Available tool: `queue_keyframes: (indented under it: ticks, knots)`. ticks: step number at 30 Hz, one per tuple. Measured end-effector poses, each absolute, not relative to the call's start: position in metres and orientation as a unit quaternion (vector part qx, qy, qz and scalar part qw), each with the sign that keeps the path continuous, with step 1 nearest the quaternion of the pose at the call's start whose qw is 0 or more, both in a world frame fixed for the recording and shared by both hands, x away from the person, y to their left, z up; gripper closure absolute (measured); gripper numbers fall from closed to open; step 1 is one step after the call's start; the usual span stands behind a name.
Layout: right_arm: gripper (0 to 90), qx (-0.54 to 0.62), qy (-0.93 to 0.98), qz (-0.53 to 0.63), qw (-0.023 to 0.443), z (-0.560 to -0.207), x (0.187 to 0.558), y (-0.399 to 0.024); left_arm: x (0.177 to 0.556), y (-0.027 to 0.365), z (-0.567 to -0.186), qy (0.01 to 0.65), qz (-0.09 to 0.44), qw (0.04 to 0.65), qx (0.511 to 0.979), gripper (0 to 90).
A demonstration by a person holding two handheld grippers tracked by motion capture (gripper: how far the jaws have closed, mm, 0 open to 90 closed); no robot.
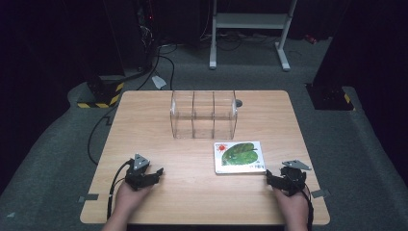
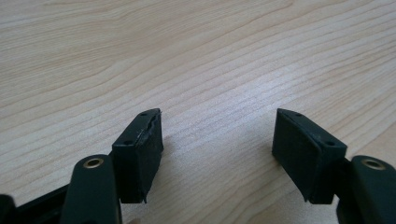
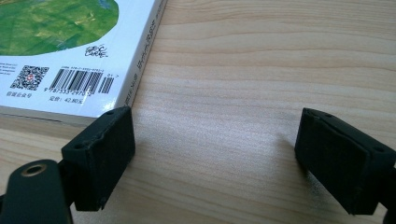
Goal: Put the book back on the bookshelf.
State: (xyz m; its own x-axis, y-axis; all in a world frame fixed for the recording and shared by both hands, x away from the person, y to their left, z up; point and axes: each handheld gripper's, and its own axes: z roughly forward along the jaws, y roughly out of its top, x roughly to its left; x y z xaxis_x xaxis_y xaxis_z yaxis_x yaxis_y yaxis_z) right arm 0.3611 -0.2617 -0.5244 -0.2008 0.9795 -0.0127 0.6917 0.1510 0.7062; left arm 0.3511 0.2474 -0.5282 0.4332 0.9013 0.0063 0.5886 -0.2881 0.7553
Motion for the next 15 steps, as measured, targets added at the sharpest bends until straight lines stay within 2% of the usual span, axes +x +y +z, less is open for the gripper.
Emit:
queue_keyframes:
  ticks: [15]
  knots:
    - [11.9, 0.583, 0.717, 0.292, 0.245, -0.5243, 0.3614, -0.2616, 0.3513, 0.2472, -0.5281, 0.48, 0.223, 0.349, 0.773, 33.3]
